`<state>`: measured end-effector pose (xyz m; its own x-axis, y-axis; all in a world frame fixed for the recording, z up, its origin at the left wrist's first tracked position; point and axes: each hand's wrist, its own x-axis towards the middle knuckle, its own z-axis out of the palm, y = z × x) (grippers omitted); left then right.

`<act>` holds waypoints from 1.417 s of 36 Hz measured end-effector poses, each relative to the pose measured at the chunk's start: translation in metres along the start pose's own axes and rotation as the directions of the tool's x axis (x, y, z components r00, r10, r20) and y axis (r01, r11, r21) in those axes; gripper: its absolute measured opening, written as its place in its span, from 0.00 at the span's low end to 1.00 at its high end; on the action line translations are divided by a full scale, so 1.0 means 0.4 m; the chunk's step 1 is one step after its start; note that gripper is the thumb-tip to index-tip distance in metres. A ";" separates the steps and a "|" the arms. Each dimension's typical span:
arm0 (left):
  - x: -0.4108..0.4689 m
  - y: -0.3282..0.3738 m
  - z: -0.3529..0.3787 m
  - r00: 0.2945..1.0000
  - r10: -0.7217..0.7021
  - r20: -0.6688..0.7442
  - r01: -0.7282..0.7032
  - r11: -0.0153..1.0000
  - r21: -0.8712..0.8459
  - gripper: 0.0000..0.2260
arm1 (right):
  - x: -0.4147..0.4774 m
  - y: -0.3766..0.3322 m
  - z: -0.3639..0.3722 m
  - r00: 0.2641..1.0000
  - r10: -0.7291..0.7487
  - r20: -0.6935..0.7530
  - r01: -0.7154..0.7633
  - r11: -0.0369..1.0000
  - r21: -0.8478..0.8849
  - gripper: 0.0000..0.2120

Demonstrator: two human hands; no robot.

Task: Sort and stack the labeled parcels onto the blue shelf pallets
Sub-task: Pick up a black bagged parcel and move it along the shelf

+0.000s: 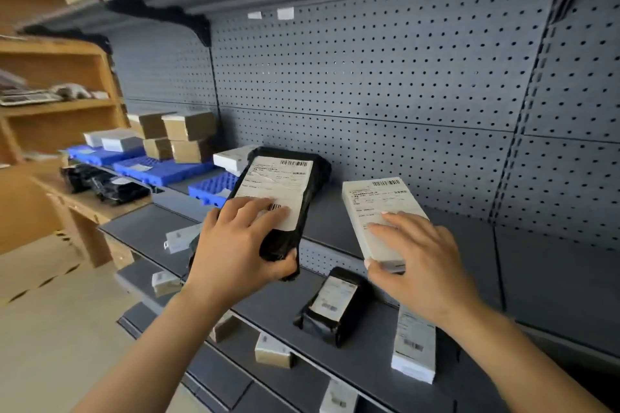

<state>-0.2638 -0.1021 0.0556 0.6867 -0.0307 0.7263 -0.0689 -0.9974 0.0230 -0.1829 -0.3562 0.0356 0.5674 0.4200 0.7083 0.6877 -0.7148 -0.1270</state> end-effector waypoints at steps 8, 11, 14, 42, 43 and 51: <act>0.007 -0.182 -0.033 0.998 0.000 -0.055 0.004 0.998 0.064 0.25 | 0.099 -0.119 0.091 0.999 0.014 0.042 -0.014 1.000 0.018 0.24; 0.013 -0.231 -0.031 0.998 -0.002 -0.068 0.007 0.998 0.068 0.25 | 0.142 -0.136 0.121 0.996 0.014 0.087 -0.016 1.000 0.020 0.25; 0.022 -0.277 -0.021 0.997 -0.012 -0.079 0.018 0.997 0.072 0.24 | 0.195 -0.149 0.153 0.997 0.001 0.083 -0.003 1.000 0.023 0.25; 0.324 -0.683 0.210 0.990 0.013 -0.143 0.001 0.995 0.098 0.23 | 0.656 -0.129 0.569 0.952 -0.022 0.307 0.038 0.998 -0.048 0.35; 0.330 -0.697 0.219 0.990 0.021 -0.138 -0.009 0.996 0.090 0.23 | 0.662 -0.129 0.579 0.952 -0.012 0.305 0.027 0.999 -0.045 0.35; 0.376 -0.797 0.281 0.987 0.090 -0.130 -0.089 0.996 0.009 0.23 | 0.684 -0.144 0.617 0.950 0.084 0.301 -0.053 0.993 -0.109 0.37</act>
<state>-0.0571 0.2040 0.0805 0.5775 -0.1112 0.8088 -0.1231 -0.9912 -0.0483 0.0444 -0.0619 0.0655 0.7332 0.5072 0.4530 0.6030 -0.7929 -0.0883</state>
